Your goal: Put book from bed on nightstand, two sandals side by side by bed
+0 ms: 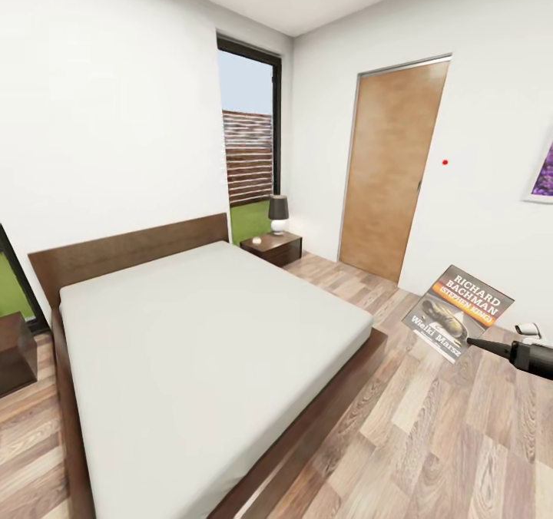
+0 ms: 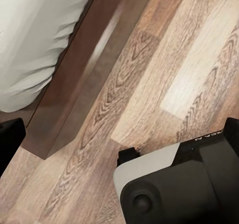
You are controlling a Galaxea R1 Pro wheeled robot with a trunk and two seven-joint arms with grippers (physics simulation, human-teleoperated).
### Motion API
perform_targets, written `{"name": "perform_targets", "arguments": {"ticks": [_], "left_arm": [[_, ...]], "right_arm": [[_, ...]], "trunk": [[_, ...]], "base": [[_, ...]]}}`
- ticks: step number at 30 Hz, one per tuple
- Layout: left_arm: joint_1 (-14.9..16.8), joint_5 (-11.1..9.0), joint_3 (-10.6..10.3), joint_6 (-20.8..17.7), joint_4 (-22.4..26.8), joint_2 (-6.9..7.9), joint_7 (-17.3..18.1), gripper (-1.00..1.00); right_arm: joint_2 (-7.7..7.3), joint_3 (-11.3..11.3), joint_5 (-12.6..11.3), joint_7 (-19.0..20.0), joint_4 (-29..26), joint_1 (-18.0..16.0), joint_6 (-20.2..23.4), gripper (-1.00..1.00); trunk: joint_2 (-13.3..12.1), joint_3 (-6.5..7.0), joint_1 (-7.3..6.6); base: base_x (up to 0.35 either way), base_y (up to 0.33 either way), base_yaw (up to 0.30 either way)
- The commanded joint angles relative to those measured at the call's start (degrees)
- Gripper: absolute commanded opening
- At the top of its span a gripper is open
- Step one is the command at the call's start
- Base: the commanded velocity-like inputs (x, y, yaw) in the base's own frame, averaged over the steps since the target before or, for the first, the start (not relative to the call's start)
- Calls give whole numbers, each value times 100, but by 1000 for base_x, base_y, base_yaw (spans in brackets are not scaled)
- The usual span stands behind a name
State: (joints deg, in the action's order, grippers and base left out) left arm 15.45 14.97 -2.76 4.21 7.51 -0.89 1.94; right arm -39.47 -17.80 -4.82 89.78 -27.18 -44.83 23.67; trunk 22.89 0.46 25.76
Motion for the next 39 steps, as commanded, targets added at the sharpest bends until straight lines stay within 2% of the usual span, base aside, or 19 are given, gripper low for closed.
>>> {"name": "perform_targets", "arguments": {"ticks": [1, 19, 31, 39], "left_arm": [[2, 20, -25, 18, -4, 1, -1, 100], [-1, 18, -28, 19, -4, 0, -1, 100], [-5, 28, -34, 19, -4, -59, -1, 100], [-7, 31, -38, 19, -2, -75, -1, 100]], "right_arm": [[0, -5, -1, 14, 2, -1, 59, -100], [-9, -12, -3, 14, 9, 0, 59, -100], [-24, -13, -9, 14, 41, 0, 61, -100], [-37, -21, -17, 19, 45, 0, 59, -100]], "trunk": [[3, 7, 2], [3, 137, 2], [3, 135, 2], [3, 82, 2]], "base": [[0, 0, 0], [0, 0, 0], [-16, 0, 16], [-236, 35, 102]]}}
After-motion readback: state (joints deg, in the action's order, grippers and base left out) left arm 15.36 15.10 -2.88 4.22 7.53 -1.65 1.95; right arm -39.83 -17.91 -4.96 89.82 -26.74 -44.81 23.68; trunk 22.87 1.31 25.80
